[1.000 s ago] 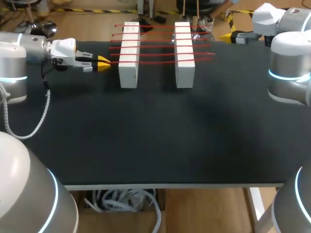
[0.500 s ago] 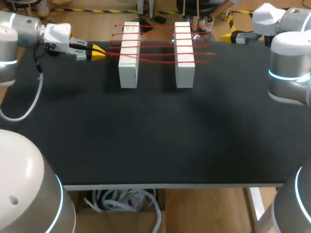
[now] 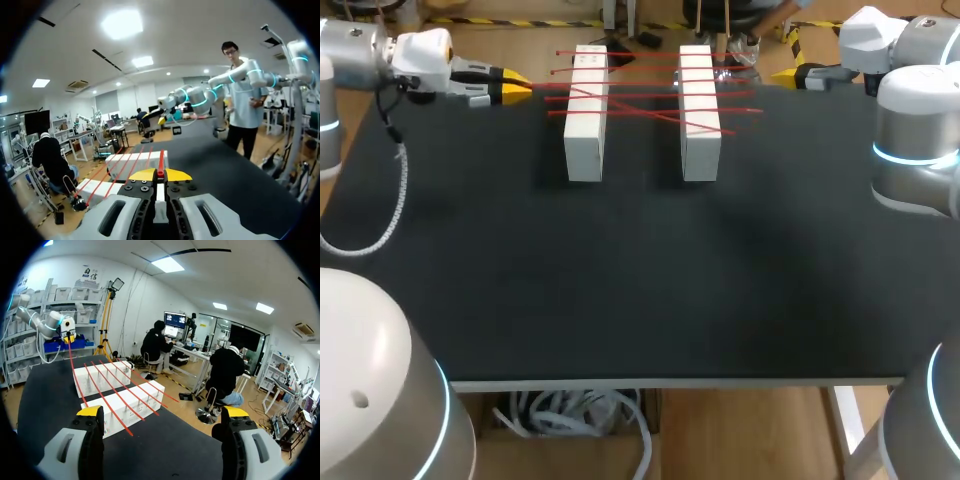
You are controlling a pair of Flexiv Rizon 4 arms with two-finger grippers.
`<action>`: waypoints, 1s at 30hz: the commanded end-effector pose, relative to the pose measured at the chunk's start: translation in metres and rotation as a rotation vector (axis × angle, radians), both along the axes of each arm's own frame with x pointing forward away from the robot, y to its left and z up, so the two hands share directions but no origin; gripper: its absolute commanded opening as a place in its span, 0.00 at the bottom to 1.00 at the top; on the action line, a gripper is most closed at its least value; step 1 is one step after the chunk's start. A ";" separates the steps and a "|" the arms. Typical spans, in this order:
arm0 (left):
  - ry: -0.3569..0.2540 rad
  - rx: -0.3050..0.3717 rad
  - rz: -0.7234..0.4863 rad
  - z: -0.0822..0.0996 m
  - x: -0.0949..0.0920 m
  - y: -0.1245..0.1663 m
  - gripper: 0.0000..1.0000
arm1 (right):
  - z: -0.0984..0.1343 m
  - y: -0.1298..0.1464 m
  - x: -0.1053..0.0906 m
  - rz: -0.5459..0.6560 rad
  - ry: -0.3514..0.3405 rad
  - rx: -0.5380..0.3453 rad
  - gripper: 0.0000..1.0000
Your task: Grab the tape and strap the tape.
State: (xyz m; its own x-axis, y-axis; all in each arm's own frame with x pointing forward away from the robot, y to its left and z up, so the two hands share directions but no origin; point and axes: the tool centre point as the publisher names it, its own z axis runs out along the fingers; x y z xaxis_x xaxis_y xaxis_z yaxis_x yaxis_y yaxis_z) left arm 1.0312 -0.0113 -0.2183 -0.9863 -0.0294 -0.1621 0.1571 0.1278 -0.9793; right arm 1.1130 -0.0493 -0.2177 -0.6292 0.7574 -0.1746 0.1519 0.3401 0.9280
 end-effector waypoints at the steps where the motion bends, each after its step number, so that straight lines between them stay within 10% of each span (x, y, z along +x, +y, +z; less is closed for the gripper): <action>1: -0.017 -0.021 -0.006 0.009 -0.003 -0.001 0.00 | 0.000 0.000 0.001 0.001 0.003 -0.002 1.00; 30: -0.111 -0.099 -0.024 0.082 -0.015 -0.002 0.00 | 0.000 0.000 0.001 0.001 0.003 -0.002 1.00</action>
State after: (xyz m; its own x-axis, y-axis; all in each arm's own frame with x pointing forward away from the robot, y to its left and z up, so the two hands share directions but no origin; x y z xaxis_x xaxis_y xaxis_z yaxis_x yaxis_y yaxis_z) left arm 1.0234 -0.0128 -0.1415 -0.9642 -0.0095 -0.2649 0.2647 0.0138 -0.9642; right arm 1.1130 -0.0493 -0.2176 -0.6292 0.7574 -0.1746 0.1519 0.3402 0.9280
